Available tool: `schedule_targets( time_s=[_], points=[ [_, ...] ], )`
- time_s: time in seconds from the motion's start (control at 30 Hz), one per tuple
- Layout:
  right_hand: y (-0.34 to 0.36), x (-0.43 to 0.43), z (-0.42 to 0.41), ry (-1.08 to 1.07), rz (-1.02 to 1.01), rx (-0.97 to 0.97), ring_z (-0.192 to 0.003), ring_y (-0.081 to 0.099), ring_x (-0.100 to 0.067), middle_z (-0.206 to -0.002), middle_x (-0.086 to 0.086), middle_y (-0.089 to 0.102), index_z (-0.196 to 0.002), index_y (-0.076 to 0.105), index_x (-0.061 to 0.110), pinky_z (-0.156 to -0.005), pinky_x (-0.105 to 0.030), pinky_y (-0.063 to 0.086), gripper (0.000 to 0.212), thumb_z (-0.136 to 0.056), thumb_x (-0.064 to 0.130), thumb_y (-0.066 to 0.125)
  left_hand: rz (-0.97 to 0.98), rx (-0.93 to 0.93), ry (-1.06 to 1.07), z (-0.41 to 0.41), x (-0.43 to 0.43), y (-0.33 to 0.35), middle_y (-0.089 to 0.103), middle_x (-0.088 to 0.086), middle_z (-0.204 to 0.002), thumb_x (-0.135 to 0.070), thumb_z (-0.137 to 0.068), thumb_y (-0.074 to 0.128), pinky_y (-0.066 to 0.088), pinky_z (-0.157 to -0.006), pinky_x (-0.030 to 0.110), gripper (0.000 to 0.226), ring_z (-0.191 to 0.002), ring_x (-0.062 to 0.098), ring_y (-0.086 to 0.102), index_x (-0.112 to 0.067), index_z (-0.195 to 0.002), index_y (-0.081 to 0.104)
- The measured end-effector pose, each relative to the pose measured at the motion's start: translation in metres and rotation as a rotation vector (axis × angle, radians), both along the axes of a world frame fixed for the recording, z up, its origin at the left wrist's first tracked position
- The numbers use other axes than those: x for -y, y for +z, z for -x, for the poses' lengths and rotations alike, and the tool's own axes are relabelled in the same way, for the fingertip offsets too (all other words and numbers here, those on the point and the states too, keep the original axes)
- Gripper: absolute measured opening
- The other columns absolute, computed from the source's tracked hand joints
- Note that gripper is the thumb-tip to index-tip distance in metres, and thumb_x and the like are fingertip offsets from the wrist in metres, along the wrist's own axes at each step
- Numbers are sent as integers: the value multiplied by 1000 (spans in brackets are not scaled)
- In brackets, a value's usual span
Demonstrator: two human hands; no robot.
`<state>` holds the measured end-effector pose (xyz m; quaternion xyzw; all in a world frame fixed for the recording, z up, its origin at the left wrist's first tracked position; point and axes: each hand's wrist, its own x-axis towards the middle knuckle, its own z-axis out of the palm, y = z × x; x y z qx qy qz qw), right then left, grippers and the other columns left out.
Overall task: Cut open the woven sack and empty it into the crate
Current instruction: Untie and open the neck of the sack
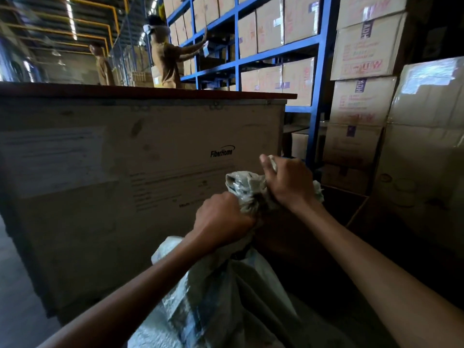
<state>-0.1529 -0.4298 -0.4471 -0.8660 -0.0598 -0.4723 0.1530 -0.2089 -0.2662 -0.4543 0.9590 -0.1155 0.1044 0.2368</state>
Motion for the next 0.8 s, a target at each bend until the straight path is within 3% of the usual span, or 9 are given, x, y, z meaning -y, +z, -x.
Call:
schedule_targets(
  time_s=[0.17, 0.23, 0.37, 0.47, 0.53, 0.6, 0.7, 0.73, 0.8],
  points=[
    [-1, 15, -11, -108, -45, -39, -78, 68, -40, -81, -23, 72, -80, 72, 6, -61, -35, 42, 52, -103, 39, 39, -287, 253, -70, 36, 27, 4, 70, 12, -105, -37, -94, 57, 39, -70, 31, 26, -100, 32, 68, -12, -97, 66],
    [-4, 18, -19, -118, -79, -50, -76, 69, -40, -79, -22, 72, -77, 71, 6, -61, -36, 46, 55, -102, 40, 36, -353, 301, -88, 46, 32, 12, 69, 11, -107, -32, -98, 53, 39, -69, 31, 24, -101, 31, 67, -12, -98, 65],
    [-7, 22, -38, -120, -170, -91, -73, 68, -40, -77, -23, 71, -74, 70, 2, -59, -37, 46, 56, -101, 39, 37, -425, 307, -104, 62, 32, 24, 67, 8, -103, -27, -100, 50, 40, -68, 31, 29, -98, 27, 68, -19, -73, 45],
    [-18, 46, -42, -156, -368, -224, -79, 68, -36, -78, -22, 66, -74, 66, 2, -61, -33, 40, 50, -101, 35, 41, -480, 348, -131, 76, 33, 17, 60, 3, -99, -29, -102, 50, 37, -68, 31, 17, -98, 24, 66, -16, -92, 57],
    [-28, 57, -40, -173, -391, -277, -76, 65, -33, -72, -18, 59, -66, 57, 7, -62, -31, 36, 48, -102, 35, 42, -510, 313, -177, 81, 35, 6, 61, 4, -101, -32, -103, 50, 38, -68, 31, 19, -95, 23, 65, -16, -98, 60],
    [-27, 60, -42, -141, -413, -248, -71, 64, -32, -72, -18, 62, -64, 55, 9, -60, -30, 36, 51, -101, 40, 41, -452, 232, -174, 77, 28, 1, 65, 5, -97, -43, -102, 50, 37, -68, 31, 27, -88, 23, 64, -20, -92, 60],
    [-13, 59, -38, -12, -512, -189, -54, 53, -25, -61, -11, 57, -55, 49, 15, -56, -30, 33, 56, -101, 45, 43, -334, 91, -79, 46, 2, 2, 62, -3, -81, -79, -86, 48, 41, -62, 28, 62, -77, 17, 63, -18, -86, 61],
    [-8, 57, -36, 31, -531, -199, -49, 47, -20, -57, -7, 52, -53, 46, 15, -55, -29, 31, 57, -102, 46, 44, -248, 11, -72, 30, -7, 2, 66, -5, -84, -91, -76, 44, 45, -63, 26, 75, -77, 13, 64, -19, -88, 63],
    [-4, 49, -31, 115, -548, -241, -43, 38, -16, -52, -4, 43, -53, 43, 14, -47, -27, 28, 59, -101, 48, 45, 64, -246, -140, -2, -25, 3, 72, -4, -111, -102, -63, 34, 54, -85, 32, 98, -98, 15, 68, -22, -108, 67]
  ],
)
